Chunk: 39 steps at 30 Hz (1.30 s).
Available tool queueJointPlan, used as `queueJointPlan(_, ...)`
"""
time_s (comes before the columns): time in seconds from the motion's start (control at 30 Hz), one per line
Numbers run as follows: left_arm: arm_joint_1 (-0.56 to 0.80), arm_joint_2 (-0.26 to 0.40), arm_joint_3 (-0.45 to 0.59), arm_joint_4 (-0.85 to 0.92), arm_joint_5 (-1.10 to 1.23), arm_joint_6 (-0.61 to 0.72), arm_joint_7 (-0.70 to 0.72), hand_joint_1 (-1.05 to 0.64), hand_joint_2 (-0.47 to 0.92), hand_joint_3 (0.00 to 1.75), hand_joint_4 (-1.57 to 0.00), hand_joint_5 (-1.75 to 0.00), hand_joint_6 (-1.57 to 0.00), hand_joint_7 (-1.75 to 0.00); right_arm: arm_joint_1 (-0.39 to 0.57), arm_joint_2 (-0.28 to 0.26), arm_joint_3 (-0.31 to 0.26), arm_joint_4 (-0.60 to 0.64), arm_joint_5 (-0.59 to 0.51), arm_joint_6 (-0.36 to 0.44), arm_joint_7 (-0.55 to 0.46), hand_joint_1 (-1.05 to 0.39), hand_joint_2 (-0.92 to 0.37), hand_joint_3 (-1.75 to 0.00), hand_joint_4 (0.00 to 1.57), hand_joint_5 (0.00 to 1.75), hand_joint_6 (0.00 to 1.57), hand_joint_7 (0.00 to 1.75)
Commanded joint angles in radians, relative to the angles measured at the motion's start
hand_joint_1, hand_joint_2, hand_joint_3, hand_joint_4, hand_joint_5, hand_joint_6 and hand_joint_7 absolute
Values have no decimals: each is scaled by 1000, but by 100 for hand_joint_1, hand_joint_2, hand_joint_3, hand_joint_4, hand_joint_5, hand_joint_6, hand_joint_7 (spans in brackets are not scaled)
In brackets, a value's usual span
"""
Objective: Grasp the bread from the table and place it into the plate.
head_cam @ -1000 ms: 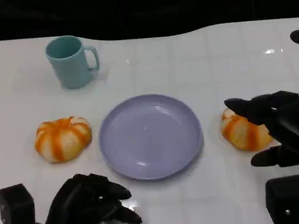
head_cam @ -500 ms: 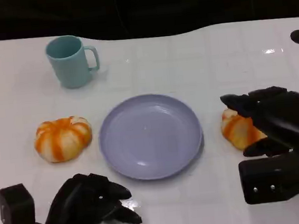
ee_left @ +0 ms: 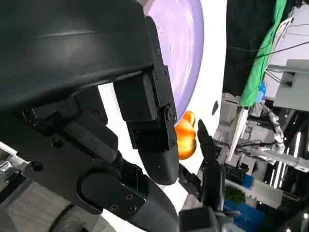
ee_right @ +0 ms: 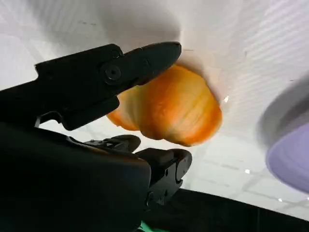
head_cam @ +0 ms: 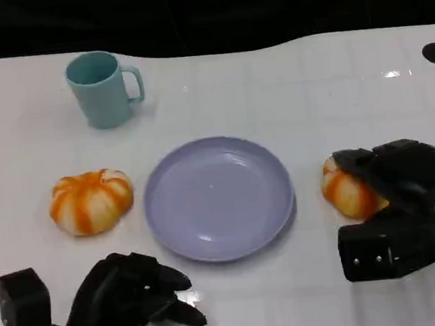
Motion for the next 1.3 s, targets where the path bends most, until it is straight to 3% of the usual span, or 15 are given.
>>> queueJointPlan(0.03, 21, 13, -1, -20, 7, 7, 14, -105, 70, 0, -157, -21, -157, -2, -51, 15, 13, 84, 33, -3, -23, -67, -87, 0, 27, 6, 23, 1)
queueJointPlan(0.17, 24, 13, -2, -27, 6, 5, 14, -105, 71, 1, -157, -21, -157, -2, -78, 29, 21, 165, 59, -40, -76, -64, -85, 0, 31, 6, 26, 2)
queueJointPlan(0.27, 28, 13, -3, -33, 5, 13, 18, -105, 70, 0, -157, -21, -157, -2, -89, 40, 18, 223, 83, -88, -159, -49, -87, -1, 39, 9, 35, 4)
queueJointPlan(0.33, 29, 13, -4, -36, 8, 12, 23, -105, 70, 0, -157, -21, -157, -2, -93, 47, 19, 254, 91, -118, -238, -31, -90, -1, 66, 21, 52, 7)
queueJointPlan(0.4, 32, 13, -6, -41, 10, 9, 24, -105, 71, 0, -157, -21, -157, -2, -97, 49, 21, 281, 95, -153, -304, -20, -92, -10, 76, 92, 83, 7)
queueJointPlan(0.43, 33, 14, -7, -43, 10, 10, 25, -105, 71, 0, -157, -21, -157, -2, -100, 46, 26, 296, 93, -177, -340, -19, -92, -16, 80, 114, 94, 9)
queueJointPlan(0.5, 34, 15, -8, -44, 10, 11, 26, -105, 71, 0, -157, -21, -157, -2, -108, 41, 43, 329, 77, -221, -438, -19, -92, -21, 89, 134, 111, 15)
queueJointPlan(0.53, 34, 16, -9, -44, 9, 13, 26, -105, 71, 0, -157, -21, -157, -2, -113, 40, 51, 344, 71, -234, -476, -18, -90, -19, 87, 158, 103, 64)
queueJointPlan(0.57, 35, 16, -9, -45, 9, 14, 27, -105, 71, 0, -157, -21, -157, -2, -117, 40, 57, 356, 71, -241, -497, -17, -89, -19, 86, 166, 90, 100)
queueJointPlan(0.63, 35, 15, -11, -46, 9, 12, 29, -105, 71, 0, -157, -21, -157, -3, -124, 44, 63, 374, 73, -249, -529, -18, -87, -21, 86, 173, 76, 136)
queueJointPlan(0.7, 35, 15, -12, -46, 11, 8, 30, -105, 71, 0, -157, -21, -157, -3, -128, 46, 67, 387, 74, -257, -555, -18, -82, -29, 86, 174, 68, 157)
queueJointPlan(0.8, 36, 16, -13, -49, 8, 17, 28, -105, 71, 0, -157, -21, -157, -3, -132, 49, 77, 393, 69, -250, -585, -22, -61, -69, 86, 175, 62, 170)
queueJointPlan(0.93, 37, 17, -14, -50, 11, 14, 30, -105, 71, 0, -157, -21, -157, -2, -133, 50, 81, 387, 76, -262, -630, -21, -52, -77, 86, 175, 60, 174)
queueJointPlan(1.07, 34, 15, -13, -46, 8, 12, 28, -105, 71, 0, -157, -21, -157, -2, -136, 55, 76, 390, 84, -308, -717, -19, -41, -101, 89, 175, 64, 175)
queueJointPlan(1.3, 29, 14, -10, -38, 1, 20, 23, -105, 70, 0, -157, -21, -157, -2, -147, 75, 57, 367, 114, -363, -785, -17, -39, -121, 97, 175, 72, 175)
